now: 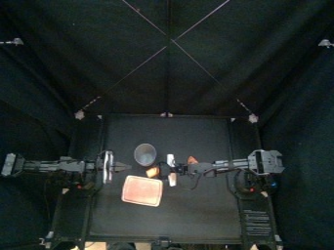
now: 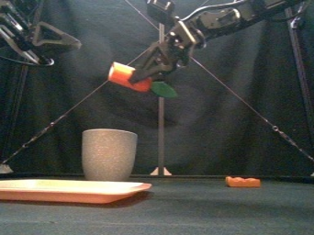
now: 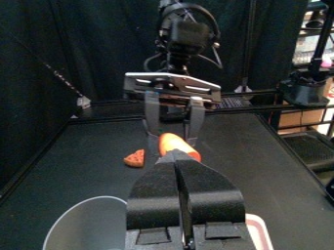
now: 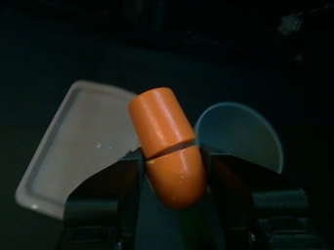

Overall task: Pick the carrot then place it in the grey bowl
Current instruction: Place carrot in the grey bowl

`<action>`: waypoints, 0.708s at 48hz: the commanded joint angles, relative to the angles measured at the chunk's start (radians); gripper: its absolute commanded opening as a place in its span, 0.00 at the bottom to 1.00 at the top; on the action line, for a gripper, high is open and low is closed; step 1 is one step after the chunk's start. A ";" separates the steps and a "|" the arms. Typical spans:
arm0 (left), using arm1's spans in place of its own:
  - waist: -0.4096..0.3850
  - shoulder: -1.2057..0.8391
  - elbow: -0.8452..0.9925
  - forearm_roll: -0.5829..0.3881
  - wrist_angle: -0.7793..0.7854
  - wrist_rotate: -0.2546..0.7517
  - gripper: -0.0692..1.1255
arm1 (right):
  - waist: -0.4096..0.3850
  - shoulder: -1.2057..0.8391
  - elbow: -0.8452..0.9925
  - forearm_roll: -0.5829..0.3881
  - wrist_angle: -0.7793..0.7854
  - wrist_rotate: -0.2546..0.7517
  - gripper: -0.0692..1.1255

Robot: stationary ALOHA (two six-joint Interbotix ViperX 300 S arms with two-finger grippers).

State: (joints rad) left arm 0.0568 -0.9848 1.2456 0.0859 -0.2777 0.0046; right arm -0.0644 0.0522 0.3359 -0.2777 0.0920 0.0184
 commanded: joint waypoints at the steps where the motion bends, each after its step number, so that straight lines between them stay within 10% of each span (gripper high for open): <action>1: 0.002 0.000 -0.017 0.003 -0.005 0.000 0.03 | -0.066 0.031 -0.107 -0.003 -0.034 0.003 0.25; 17: 0.002 -0.012 -0.015 0.003 0.020 0.000 0.03 | -0.144 0.187 -0.258 0.021 -0.046 0.008 0.29; 34: 0.000 -0.058 -0.015 0.000 0.074 0.000 0.03 | -0.161 0.181 -0.193 0.091 -0.049 0.009 0.69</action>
State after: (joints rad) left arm 0.0568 -1.0416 1.2456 0.0859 -0.2071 0.0031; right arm -0.2148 0.2730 0.1457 -0.1902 0.0522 0.0261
